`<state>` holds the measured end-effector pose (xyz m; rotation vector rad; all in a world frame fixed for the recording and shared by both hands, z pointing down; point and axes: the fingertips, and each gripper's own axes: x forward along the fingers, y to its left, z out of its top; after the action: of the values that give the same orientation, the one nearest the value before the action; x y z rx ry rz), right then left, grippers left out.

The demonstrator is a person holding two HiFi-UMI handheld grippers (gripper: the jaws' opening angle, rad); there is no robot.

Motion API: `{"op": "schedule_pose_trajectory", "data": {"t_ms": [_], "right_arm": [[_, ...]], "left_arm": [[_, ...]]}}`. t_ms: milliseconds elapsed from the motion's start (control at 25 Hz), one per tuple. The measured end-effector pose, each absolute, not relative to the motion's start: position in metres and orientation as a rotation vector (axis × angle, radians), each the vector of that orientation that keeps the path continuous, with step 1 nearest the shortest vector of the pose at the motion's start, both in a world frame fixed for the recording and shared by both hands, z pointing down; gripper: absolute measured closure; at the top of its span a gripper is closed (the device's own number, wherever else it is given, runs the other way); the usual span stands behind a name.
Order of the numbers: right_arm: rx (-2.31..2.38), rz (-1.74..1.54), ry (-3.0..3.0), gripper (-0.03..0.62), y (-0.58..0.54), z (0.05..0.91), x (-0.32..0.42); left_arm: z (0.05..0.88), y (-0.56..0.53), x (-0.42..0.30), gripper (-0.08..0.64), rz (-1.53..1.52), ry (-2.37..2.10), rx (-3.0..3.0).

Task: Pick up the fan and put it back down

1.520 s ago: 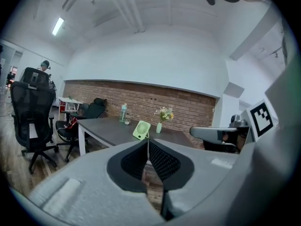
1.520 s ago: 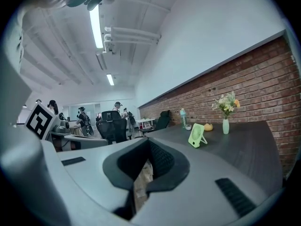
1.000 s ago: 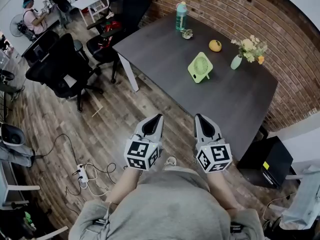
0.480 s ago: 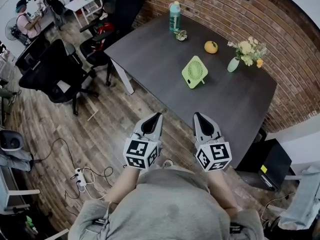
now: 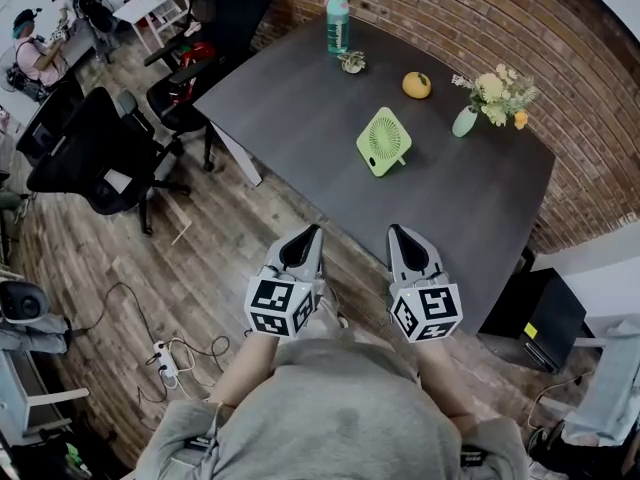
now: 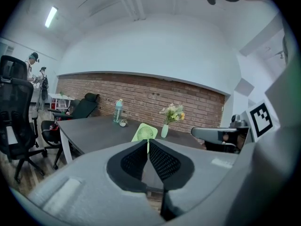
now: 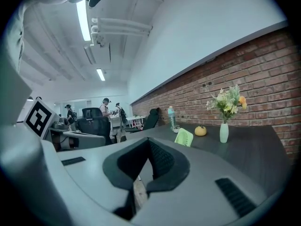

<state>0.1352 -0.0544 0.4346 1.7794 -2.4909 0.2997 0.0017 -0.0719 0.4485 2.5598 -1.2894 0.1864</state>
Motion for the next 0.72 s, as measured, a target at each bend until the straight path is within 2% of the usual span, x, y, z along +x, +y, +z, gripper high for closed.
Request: {"op": "schedule_pose_trajectory", "data": {"t_ms": [320,720], "right_arm": [[1.808,0.307,-2.445,0.579,-0.097,0.442,0.145],[1.839,0.348,-2.393,0.427,-0.156,0.454,0.164]], "left_arm": [[0.447,-0.128,0.012,0.527,0.186,-1.226,2.601],[0.454,-0.19,0.029,0.381,0.238,-1.156,2.647]]}}
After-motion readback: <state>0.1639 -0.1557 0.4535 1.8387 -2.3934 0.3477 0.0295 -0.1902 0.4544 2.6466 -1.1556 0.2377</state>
